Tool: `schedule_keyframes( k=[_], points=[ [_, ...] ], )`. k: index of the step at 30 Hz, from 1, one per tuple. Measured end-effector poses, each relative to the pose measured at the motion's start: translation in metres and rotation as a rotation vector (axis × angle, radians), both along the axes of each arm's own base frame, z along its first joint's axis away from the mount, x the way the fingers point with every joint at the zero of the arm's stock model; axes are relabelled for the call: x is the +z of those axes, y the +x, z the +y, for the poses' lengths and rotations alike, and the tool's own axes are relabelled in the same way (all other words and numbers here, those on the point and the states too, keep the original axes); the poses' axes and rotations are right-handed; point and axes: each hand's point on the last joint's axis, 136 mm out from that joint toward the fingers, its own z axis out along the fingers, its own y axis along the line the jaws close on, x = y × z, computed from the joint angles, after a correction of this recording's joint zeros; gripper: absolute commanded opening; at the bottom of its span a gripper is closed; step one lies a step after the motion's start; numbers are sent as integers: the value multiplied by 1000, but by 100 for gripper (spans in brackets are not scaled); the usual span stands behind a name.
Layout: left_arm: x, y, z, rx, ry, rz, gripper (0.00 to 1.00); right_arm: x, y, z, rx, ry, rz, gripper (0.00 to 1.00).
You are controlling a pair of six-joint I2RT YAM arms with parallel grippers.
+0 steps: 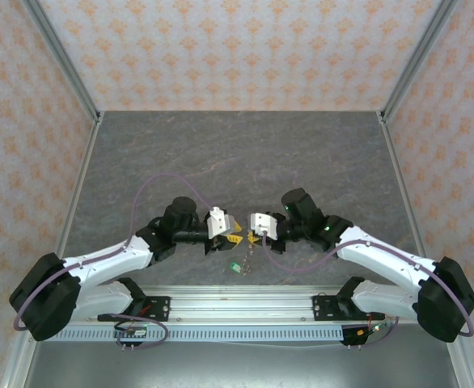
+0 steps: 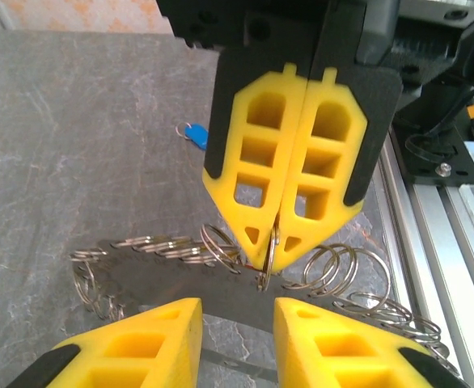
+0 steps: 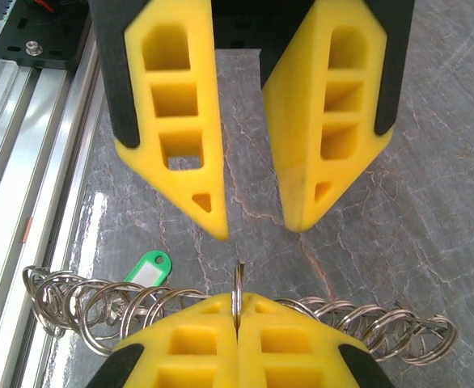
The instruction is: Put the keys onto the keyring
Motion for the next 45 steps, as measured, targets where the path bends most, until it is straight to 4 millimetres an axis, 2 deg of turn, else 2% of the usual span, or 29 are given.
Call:
schedule_keyframes(
  k=[10,15,22,27,30,35,45],
  points=[
    [-4,1,-8,-39,2,24,28,1,0,2,8,16,12,0],
    [-7,0,-8,-43,6,33,22,4,0,4,14,31,17,0],
    [-7,0,-10,-56,5,43,20,2,0,5,13,37,36,0],
    [-8,-1,-10,-62,7,50,6,0,1,5,8,35,49,1],
    [-9,-2,-10,-65,12,48,0,0,2,5,2,34,57,5],
    [-9,-2,-10,-65,12,45,0,-1,2,5,-4,32,61,11],
    [-7,0,-11,-52,4,51,0,0,4,-1,-51,47,41,12]
  ],
)
